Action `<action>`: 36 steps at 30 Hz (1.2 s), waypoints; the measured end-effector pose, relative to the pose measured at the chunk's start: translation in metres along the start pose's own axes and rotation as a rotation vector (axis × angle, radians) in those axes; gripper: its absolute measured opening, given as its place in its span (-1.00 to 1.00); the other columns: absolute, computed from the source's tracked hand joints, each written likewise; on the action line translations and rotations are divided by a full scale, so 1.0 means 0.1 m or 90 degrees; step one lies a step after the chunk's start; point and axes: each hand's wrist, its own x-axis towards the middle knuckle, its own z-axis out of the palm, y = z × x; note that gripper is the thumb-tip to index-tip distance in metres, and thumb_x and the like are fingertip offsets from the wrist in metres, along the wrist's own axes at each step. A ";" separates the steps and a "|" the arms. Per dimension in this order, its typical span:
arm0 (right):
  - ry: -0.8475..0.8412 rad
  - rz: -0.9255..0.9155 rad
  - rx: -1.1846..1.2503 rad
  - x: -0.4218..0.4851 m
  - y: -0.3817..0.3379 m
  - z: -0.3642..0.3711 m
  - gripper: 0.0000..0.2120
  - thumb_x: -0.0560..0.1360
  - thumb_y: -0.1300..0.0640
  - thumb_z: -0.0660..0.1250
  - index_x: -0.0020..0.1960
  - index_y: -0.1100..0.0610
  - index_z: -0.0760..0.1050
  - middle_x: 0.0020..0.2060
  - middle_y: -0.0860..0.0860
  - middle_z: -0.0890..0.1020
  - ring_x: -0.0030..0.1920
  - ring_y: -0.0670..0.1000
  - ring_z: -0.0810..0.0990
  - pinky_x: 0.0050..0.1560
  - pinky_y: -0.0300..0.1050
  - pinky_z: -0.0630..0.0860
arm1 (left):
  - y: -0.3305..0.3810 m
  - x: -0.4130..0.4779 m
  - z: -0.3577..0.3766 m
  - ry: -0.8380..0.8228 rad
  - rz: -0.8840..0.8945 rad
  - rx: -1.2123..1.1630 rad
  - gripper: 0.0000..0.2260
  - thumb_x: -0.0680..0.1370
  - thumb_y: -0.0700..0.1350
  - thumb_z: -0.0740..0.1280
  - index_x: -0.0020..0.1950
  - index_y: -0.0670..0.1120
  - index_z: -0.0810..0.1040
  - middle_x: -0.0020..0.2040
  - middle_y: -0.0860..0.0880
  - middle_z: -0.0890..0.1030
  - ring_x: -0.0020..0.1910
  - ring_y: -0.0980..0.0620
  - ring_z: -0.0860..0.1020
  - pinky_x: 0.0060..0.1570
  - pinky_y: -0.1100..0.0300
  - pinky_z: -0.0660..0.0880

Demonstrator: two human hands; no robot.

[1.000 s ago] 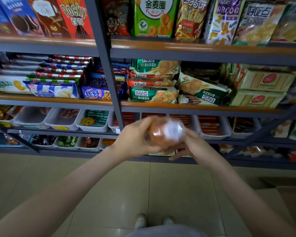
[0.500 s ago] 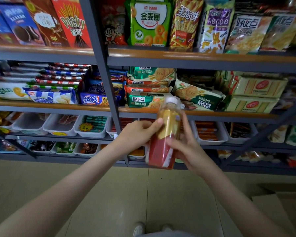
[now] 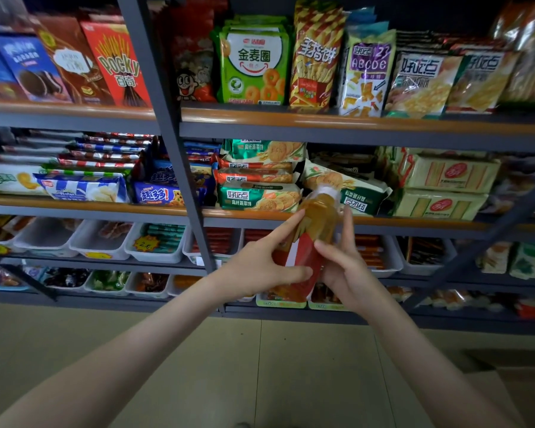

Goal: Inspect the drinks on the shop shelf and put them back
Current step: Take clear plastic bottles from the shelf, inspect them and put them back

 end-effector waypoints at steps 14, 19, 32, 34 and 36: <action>-0.008 -0.488 -0.311 0.69 -1.71 0.41 -0.10 0.33 0.20 0.45 0.38 -0.46 0.08 0.38 -0.16 0.40 0.22 -0.20 0.53 0.02 -0.34 0.53 | 1.03 0.44 -1.18 0.290 0.206 0.264 -0.61 0.49 0.22 0.23 0.30 0.39 0.28 0.30 0.21 0.47 0.25 0.30 0.46 0.14 0.40 0.46; 0.109 -0.778 -0.389 1.22 -2.51 0.89 -0.09 0.40 0.12 0.45 0.43 -0.47 -0.02 0.44 -0.30 0.27 0.33 -0.14 0.45 0.20 -0.13 0.53 | 1.53 0.68 -1.99 0.565 0.372 0.504 -0.57 0.53 0.21 0.16 0.32 0.07 0.47 0.22 0.08 0.51 0.08 0.13 0.53 0.13 0.19 0.47; 0.432 -0.883 -0.624 2.52 -3.56 1.59 -0.13 0.50 0.09 0.43 0.56 -0.18 -0.09 0.46 -0.14 0.21 0.24 -0.40 0.15 0.11 -0.61 0.16 | 2.05 1.51 -3.26 0.816 0.531 0.823 -0.58 0.54 -0.04 0.20 0.33 -0.21 0.50 0.27 -0.28 0.51 0.32 -0.26 0.43 0.41 -0.13 0.22; 0.435 -0.793 -0.706 2.63 -3.60 1.61 -0.11 0.50 0.06 0.42 0.53 -0.29 -0.15 0.46 -0.01 0.28 0.22 -0.17 0.36 0.10 -0.31 0.29 | 2.08 1.62 -3.25 0.788 0.526 0.817 -0.57 0.55 -0.01 0.20 0.35 -0.18 0.49 0.29 -0.29 0.49 0.32 -0.28 0.43 0.39 -0.14 0.26; 0.429 -0.696 -0.780 2.76 -3.62 1.59 -0.10 0.50 0.04 0.42 0.50 -0.36 -0.17 0.45 0.09 0.30 0.17 0.05 0.50 0.07 -0.12 0.40 | 2.12 1.72 -3.24 0.766 0.525 0.795 -0.56 0.55 0.01 0.20 0.36 -0.17 0.48 0.31 -0.29 0.48 0.32 -0.27 0.43 0.35 -0.13 0.33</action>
